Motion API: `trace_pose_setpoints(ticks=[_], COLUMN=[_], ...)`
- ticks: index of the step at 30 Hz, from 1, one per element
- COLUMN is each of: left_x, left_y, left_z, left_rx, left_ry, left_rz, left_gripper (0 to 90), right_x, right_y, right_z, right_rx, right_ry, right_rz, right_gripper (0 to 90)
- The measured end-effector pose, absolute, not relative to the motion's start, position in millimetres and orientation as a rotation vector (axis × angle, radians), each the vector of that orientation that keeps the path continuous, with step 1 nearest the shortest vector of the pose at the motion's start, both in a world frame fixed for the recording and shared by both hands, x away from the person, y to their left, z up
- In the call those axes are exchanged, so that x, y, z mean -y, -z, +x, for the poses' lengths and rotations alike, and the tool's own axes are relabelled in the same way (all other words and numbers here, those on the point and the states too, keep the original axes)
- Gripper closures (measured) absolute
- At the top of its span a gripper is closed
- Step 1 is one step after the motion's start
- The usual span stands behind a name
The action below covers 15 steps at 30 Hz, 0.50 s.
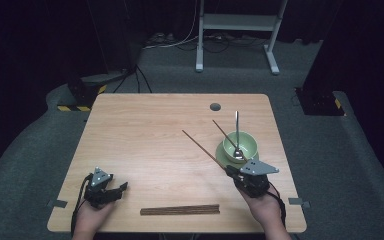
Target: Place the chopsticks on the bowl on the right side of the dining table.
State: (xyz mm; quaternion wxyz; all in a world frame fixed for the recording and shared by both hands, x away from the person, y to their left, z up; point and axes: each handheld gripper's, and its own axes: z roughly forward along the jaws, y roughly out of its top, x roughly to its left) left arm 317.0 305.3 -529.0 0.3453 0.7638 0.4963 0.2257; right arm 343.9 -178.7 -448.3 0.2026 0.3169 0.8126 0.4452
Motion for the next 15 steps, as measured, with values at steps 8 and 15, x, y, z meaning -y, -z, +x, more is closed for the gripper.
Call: trace_pose_setpoints(ticks=[8, 15], left_x=[-305, -305], left_y=[529, 529], left_z=[317, 317], left_rx=[-1.290, -1.290], left_ry=[-0.589, -0.590], left_rz=[1.983, 1.984], left_gripper=[31.2, 31.3], right_x=[190, 201], right_y=[445, 445], right_z=[346, 349], right_rx=[-2.228, -2.198], right_ry=[-1.241, -1.237], right_rz=[0.922, 0.964], right_gripper=[84.6, 84.6])
